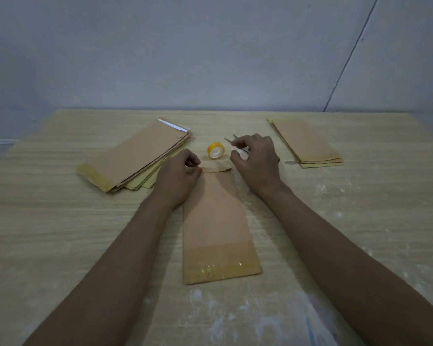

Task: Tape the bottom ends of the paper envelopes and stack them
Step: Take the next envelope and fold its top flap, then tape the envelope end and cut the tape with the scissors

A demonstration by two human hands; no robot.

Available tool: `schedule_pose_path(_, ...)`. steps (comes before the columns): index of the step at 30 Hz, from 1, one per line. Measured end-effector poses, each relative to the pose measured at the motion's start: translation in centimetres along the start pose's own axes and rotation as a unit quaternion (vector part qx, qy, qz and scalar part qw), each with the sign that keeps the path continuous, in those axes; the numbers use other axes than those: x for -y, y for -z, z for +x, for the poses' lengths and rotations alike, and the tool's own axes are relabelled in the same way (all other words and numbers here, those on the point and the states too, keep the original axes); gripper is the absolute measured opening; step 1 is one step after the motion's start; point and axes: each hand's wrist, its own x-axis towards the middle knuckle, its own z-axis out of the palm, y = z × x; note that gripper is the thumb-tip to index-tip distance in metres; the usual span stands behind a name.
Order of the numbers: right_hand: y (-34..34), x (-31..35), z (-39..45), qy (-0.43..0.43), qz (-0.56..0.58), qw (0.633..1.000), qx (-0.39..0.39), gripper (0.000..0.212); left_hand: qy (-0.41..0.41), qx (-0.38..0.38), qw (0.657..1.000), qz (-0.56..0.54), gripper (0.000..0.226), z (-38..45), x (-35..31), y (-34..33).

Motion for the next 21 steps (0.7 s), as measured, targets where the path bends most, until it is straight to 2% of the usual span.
schedule_pose_path(4,-0.7,-0.2,1.1,-0.039,-0.136,0.986,0.085,0.035,-0.016,0.007,0.997,0.078,0.013,0.7,-0.4,-0.5)
schedule_pose_path(7,-1.4,-0.3,1.6,-0.038,-0.178,0.975,0.131,0.042,-0.045,-0.004,0.988,0.146,0.026,1.5,-0.7,-0.7)
schedule_pose_path(11,-2.1,-0.4,2.0,-0.022,-0.183,0.972,0.143,0.035,-0.036,0.054,0.994,0.091,0.04,2.0,-1.2,-1.2)
schedule_pose_path(16,-2.3,-0.2,2.3,-0.023,-0.15,0.981,0.121,0.023,-0.006,0.018,0.998,0.058,0.032,1.8,-0.6,-1.8)
schedule_pose_path(19,-2.1,0.0,2.1,-0.041,-0.11,0.988,0.104,0.022,0.028,0.016,0.999,-0.023,0.027,1.7,-0.2,-1.5)
schedule_pose_path(21,-1.8,0.1,1.8,-0.039,-0.037,0.994,0.091,0.016,0.033,0.021,0.995,-0.087,0.026,1.8,-0.1,-1.4)
